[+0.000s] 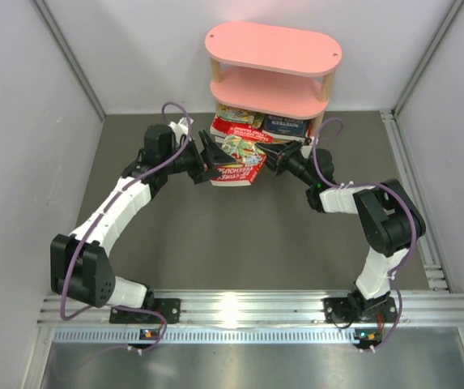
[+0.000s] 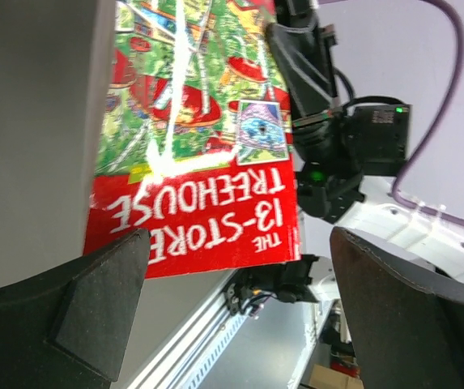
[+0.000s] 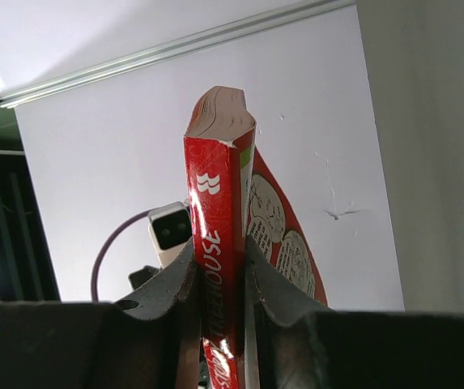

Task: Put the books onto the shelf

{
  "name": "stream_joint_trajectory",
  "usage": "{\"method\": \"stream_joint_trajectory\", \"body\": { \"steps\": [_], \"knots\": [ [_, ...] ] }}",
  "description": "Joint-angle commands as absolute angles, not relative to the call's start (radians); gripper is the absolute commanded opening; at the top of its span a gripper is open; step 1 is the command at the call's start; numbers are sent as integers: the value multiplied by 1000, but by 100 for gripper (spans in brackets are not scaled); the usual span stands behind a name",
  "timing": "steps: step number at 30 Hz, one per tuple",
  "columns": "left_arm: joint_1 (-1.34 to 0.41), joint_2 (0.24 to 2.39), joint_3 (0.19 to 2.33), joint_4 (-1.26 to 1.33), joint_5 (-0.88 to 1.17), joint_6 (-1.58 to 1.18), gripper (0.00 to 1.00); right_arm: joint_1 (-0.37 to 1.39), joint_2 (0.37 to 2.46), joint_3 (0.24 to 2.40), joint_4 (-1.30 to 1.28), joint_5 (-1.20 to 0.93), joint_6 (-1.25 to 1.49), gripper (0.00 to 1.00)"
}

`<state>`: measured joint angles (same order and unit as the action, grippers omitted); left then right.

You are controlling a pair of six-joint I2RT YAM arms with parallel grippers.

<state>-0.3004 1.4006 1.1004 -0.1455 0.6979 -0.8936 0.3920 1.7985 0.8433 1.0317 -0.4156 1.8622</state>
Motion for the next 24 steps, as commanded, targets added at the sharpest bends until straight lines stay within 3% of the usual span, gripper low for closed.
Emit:
{"method": "stream_joint_trajectory", "body": {
  "steps": [1,4,11,18,24],
  "knots": [
    [-295,1437,1175,-404,610,-763,99,371,1727,922,1254,-386,1988,0],
    [-295,1454,1232,-560,528,-680,99,364,1713,942,1206,-405,1962,0],
    [-295,1480,1230,-603,483,-661,99,367,1717,940,1242,-376,2002,0],
    [-295,1468,1152,-448,579,-756,99,385,1736,914,1319,-327,2057,0],
    [-295,1433,1063,-141,663,-997,99,436,1764,879,1397,-233,2095,0]
  ]
}}
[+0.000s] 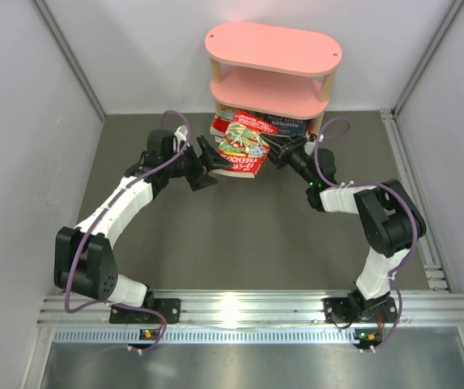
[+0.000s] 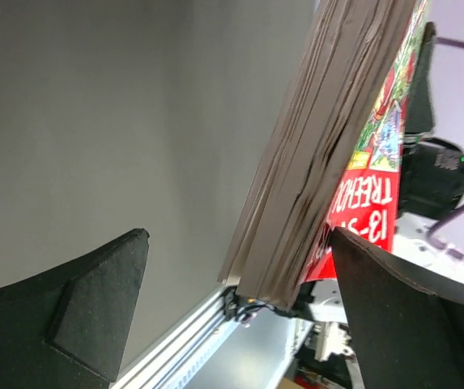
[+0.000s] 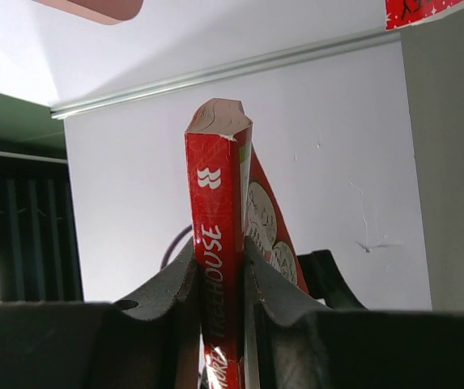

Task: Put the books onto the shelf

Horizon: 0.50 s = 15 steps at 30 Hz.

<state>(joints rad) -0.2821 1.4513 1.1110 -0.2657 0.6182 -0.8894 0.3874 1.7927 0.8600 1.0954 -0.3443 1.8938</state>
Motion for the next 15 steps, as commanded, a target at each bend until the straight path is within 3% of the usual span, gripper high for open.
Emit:
{"method": "stream_joint_trajectory", "body": {
  "steps": [1,3,6,9,10,12,13,15],
  "knots": [
    [-295,1428,1058,-129,669,-1006,99,443,1772,874,1423,-219,2105,0],
    [-295,1417,1042,-89,663,-1032,98,465,1796,873,1443,-190,2134,0],
    [-293,1404,1023,-31,661,-1063,89,483,1810,879,1457,-170,2149,0],
    [-291,1402,1031,-20,660,-1069,58,492,1813,874,1459,-163,2146,0],
    [-290,1401,1032,-24,657,-1069,30,494,1815,871,1460,-161,2149,0],
    [-287,1394,1043,-50,640,-1060,7,497,1815,861,1466,-153,2149,0],
    [-285,1393,1046,-61,635,-1055,0,497,1812,854,1468,-152,2149,0],
    [-281,1387,1060,-96,624,-1040,0,497,1809,839,1471,-147,2149,0]
  ]
}}
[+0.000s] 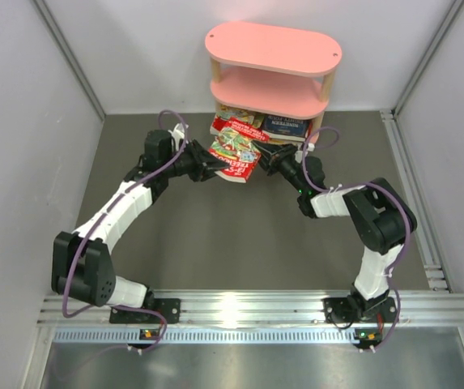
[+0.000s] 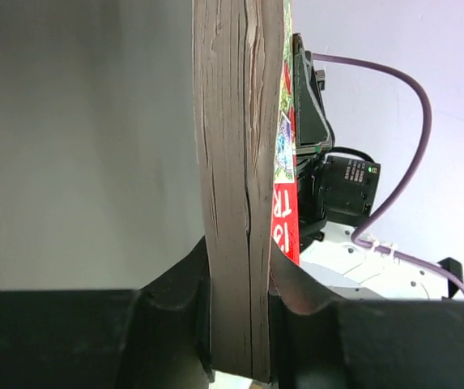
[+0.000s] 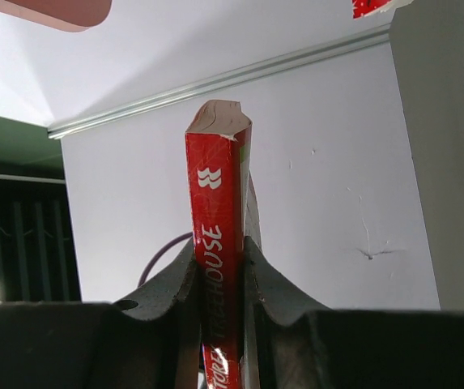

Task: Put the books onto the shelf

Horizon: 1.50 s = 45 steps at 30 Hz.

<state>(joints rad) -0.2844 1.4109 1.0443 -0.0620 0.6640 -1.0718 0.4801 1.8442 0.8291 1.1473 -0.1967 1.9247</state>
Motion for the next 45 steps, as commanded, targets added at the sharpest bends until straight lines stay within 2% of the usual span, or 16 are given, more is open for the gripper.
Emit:
{"method": "stream_joint_trajectory", "body": {
  "steps": [1,5,6,7,9,10,12,25,35,45],
  "knots": [
    [-279,1384,1061,-109,620,-1034,0,497,1807,836,1471,-146,2148,0],
    [-262,1367,1068,-182,586,-986,0,494,1805,813,1477,-164,2135,0],
    [-258,1361,1068,-196,583,-965,0,488,1809,810,1483,-172,2137,6],
    [-241,1359,1066,-208,575,-956,0,486,1813,807,1486,-184,2134,36],
    [-213,1353,1054,-212,581,-940,0,476,1813,795,1488,-232,2122,65],
    [-206,1353,1048,-206,592,-940,0,474,1812,789,1486,-242,2117,91],
    [-189,1361,1034,-163,609,-948,0,474,1809,776,1483,-264,2111,100],
    [-156,1548,1101,101,666,-1026,0,476,1885,966,1382,-308,2092,100],
    [-143,1791,1299,187,726,-1084,0,469,1899,942,1376,-302,2103,100],
    [-143,1848,1328,167,745,-1049,0,460,1914,931,1390,-291,2108,100]
  ]
}}
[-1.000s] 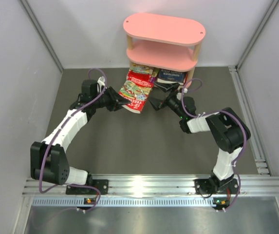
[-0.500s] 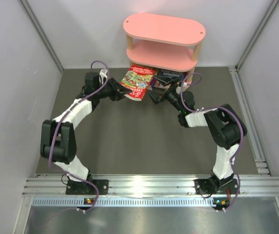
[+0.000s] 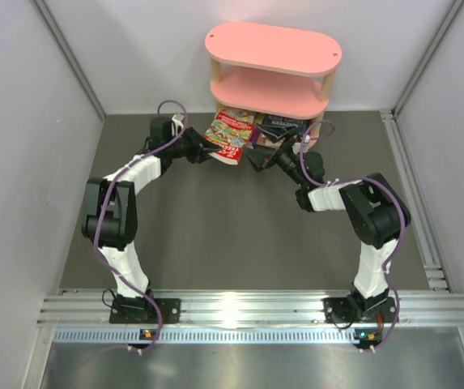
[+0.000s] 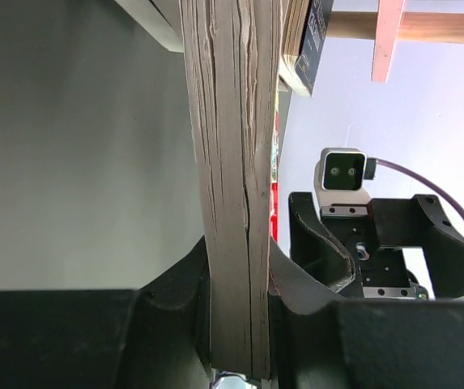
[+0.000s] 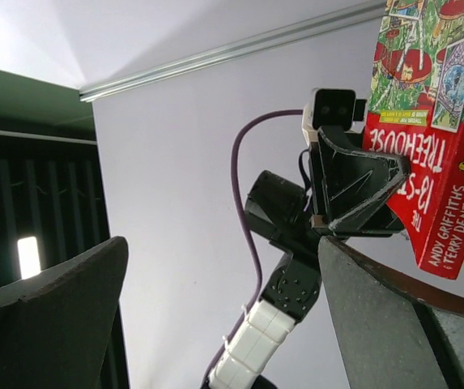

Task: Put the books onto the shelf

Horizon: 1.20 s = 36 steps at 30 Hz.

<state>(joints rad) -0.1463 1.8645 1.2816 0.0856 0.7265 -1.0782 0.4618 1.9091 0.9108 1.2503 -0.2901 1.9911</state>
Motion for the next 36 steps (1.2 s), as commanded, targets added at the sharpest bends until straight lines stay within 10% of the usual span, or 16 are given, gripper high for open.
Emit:
{"method": "stream_joint_trajectory", "body": {
  "steps": [1,25,28,29,36],
  "knots": [
    [-143,1853,1315,182,749,-1051,0,462,1916,925,1391,-290,2108,100],
    [-143,2267,1833,163,718,-1172,0,451,1931,900,1408,-299,2098,100],
    [-143,2315,1897,100,736,-1169,34,453,1936,904,1411,-299,2099,100],
    [-143,2322,1908,85,738,-1164,94,453,1937,905,1411,-299,2100,100],
    [-126,2301,2009,-224,689,-1002,99,453,1940,899,1420,-301,2102,100]
  ]
}}
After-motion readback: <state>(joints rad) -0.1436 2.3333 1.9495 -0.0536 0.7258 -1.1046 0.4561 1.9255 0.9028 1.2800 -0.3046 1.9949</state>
